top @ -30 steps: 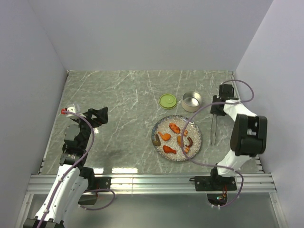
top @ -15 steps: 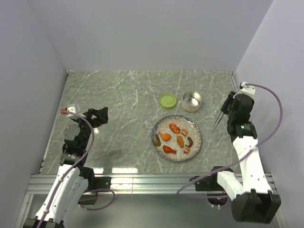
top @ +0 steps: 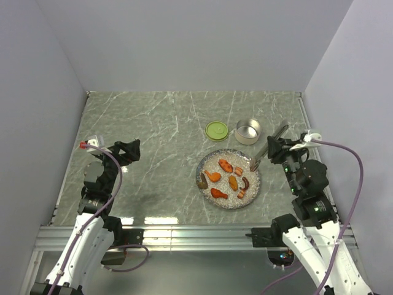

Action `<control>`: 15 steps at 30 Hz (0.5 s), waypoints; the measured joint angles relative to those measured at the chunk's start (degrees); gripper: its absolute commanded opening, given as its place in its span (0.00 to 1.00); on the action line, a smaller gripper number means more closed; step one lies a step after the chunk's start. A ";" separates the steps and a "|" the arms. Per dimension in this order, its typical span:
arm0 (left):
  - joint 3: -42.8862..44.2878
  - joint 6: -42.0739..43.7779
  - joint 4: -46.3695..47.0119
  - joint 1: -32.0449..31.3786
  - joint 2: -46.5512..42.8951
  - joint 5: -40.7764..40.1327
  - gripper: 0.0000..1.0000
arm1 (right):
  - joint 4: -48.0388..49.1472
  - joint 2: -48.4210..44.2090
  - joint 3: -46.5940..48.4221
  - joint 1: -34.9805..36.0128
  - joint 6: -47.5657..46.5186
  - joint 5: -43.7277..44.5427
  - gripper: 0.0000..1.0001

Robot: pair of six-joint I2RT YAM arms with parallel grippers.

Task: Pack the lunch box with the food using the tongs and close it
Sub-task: Pick up the food using the clamp

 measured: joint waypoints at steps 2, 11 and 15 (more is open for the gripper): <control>0.00 -0.02 0.11 0.00 0.04 0.24 0.99 | 2.80 -0.15 -2.69 2.03 0.17 -0.37 0.38; -0.72 -0.02 1.29 0.00 -0.02 0.46 0.99 | 11.80 1.66 -10.58 8.96 -1.03 -3.43 0.43; -0.72 0.00 1.53 0.00 0.00 0.44 0.99 | 17.73 3.82 -11.04 11.93 -2.69 -3.69 0.47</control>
